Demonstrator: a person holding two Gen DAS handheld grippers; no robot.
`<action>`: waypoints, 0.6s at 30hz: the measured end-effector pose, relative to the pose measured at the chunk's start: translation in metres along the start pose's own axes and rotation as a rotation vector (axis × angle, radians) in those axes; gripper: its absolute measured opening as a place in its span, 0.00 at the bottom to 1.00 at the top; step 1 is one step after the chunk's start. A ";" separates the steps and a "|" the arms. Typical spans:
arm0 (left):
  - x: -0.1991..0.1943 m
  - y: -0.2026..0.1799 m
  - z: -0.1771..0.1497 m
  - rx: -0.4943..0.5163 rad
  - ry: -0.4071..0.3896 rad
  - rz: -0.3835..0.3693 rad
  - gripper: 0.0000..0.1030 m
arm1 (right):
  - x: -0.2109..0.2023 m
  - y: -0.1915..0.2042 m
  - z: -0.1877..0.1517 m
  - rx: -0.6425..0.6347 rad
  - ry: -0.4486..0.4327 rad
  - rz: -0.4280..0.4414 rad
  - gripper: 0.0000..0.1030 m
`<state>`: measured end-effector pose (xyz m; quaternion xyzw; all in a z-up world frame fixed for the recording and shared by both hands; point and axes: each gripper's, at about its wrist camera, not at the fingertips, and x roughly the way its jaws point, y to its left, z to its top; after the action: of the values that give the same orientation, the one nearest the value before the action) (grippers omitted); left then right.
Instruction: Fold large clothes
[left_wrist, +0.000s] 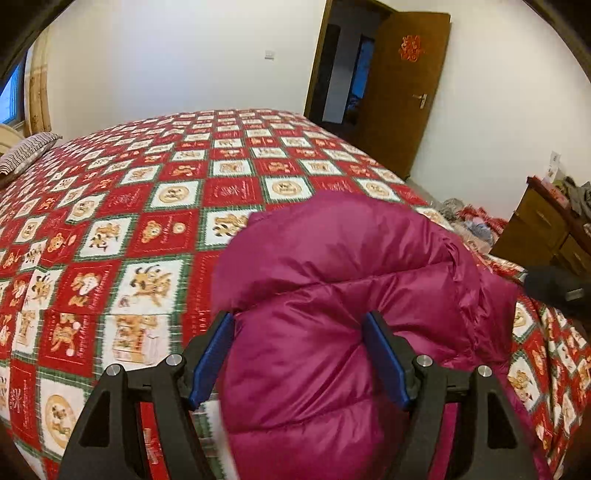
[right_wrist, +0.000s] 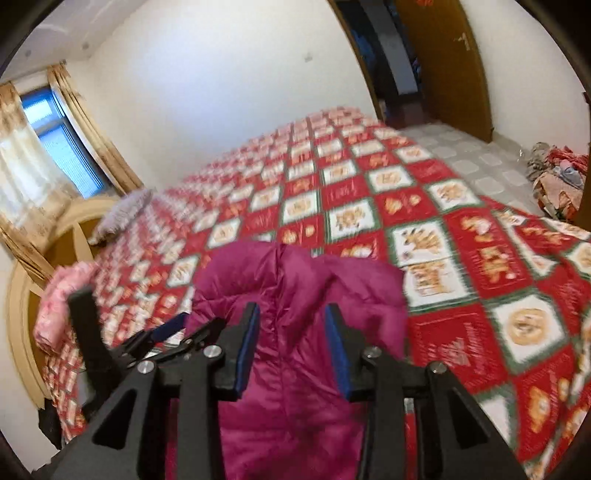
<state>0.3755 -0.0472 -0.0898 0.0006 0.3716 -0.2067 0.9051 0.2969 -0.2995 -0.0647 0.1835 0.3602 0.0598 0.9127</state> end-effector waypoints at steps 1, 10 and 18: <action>0.001 -0.005 -0.001 0.023 -0.001 0.013 0.71 | 0.013 -0.002 -0.002 -0.006 0.020 -0.025 0.34; 0.039 0.005 -0.001 0.010 0.071 0.035 0.89 | 0.063 -0.035 -0.032 -0.057 0.064 -0.142 0.18; 0.064 0.011 -0.007 -0.040 0.124 0.014 0.99 | 0.075 -0.039 -0.041 -0.071 0.038 -0.153 0.18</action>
<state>0.4159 -0.0595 -0.1396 -0.0019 0.4310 -0.1924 0.8816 0.3230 -0.3052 -0.1550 0.1217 0.3879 0.0061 0.9136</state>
